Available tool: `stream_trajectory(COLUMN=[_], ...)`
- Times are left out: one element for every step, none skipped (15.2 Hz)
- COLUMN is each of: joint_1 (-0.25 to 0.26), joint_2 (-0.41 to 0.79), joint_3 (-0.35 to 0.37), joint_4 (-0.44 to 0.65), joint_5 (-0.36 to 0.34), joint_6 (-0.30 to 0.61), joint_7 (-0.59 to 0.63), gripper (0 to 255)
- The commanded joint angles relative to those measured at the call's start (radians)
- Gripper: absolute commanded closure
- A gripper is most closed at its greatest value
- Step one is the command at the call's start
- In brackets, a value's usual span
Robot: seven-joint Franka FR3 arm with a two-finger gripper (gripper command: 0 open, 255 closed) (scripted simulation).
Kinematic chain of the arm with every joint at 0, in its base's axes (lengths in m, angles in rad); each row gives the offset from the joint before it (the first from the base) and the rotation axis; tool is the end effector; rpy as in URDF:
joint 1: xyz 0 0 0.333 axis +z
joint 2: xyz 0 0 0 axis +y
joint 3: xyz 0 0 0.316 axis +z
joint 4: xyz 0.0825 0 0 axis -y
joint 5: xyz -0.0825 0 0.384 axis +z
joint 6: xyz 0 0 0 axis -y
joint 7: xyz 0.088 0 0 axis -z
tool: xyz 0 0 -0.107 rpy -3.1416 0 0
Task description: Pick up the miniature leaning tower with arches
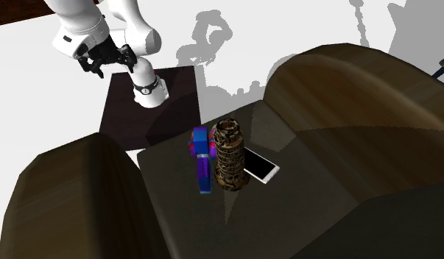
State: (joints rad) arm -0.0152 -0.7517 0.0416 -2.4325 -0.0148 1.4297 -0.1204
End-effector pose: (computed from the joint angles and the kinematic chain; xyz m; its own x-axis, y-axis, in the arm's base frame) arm 0.2939 0.0084 0.5344 0.9595 0.1255 -0.2521 0.1330 -0.9910 0.0129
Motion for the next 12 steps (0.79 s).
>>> stream_trajectory(joint_1=[0.000, 0.007, 0.015, 0.021, 0.028, 0.034, 0.040, 0.046, 0.052, 0.057, 0.062, 0.067], joint_2=[0.000, 0.026, 0.052, 0.078, 0.104, 0.130, 0.156, 0.182, 0.209, 0.235, 0.261, 0.288], joint_3=[0.000, 0.011, 0.022, 0.033, 0.044, 0.055, 0.066, 0.076, 0.087, 0.097, 0.108, 0.118], joint_4=[0.000, 0.016, 0.033, 0.051, 0.070, 0.090, 0.111, 0.132, 0.154, 0.177, 0.201, 0.226], joint_5=[0.000, 0.011, 0.022, 0.031, 0.040, 0.048, 0.055, 0.061, 0.067, 0.072, 0.076, 0.079], joint_6=[0.000, 0.020, 0.039, 0.058, 0.076, 0.093, 0.109, 0.125, 0.140, 0.155, 0.168, 0.181], joint_7=[0.000, 0.008, 0.015, 0.022, 0.029, 0.036, 0.043, 0.050, 0.057, 0.063, 0.070, 0.077], gripper=[0, 0, 0, 0, 0, 0, 0, 0, 0, 0, 0, 0])
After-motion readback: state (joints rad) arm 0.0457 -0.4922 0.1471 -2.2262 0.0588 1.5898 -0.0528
